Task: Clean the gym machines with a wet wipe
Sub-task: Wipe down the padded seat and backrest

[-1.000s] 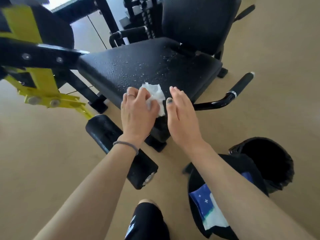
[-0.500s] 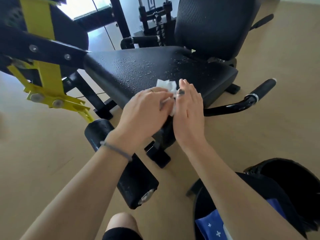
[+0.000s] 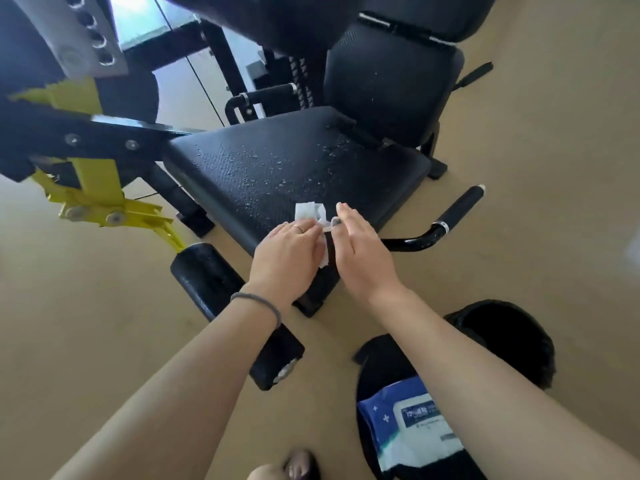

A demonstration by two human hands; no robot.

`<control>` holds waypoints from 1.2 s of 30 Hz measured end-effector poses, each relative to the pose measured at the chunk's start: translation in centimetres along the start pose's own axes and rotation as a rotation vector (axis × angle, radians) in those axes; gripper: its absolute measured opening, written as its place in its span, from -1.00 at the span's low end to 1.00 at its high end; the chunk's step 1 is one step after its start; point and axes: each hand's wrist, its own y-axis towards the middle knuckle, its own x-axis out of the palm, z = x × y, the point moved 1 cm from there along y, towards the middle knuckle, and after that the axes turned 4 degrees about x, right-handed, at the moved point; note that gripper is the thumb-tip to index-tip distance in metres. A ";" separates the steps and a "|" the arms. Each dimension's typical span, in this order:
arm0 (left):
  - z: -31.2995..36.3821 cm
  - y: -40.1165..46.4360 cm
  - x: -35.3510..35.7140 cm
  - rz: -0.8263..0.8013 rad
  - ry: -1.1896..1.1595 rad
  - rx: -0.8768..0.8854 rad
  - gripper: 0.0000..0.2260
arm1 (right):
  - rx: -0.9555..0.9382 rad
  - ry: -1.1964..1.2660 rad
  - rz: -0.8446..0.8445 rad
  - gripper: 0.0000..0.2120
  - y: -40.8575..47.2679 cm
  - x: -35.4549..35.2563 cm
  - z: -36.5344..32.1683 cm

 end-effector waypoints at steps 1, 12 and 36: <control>-0.1 0.6 -0.2 -0.014 0.045 -0.042 -0.70 | 0.006 -0.024 -0.012 -0.50 -0.1 -0.8 -0.3; 5.3 2.6 0.0 -0.265 -0.082 -0.305 -0.56 | -0.122 -0.109 -0.308 -0.50 0.5 -10.3 2.8; 7.2 5.6 2.8 0.205 0.006 -0.941 -0.60 | -0.800 -0.736 -0.659 -0.35 15.7 -6.1 6.5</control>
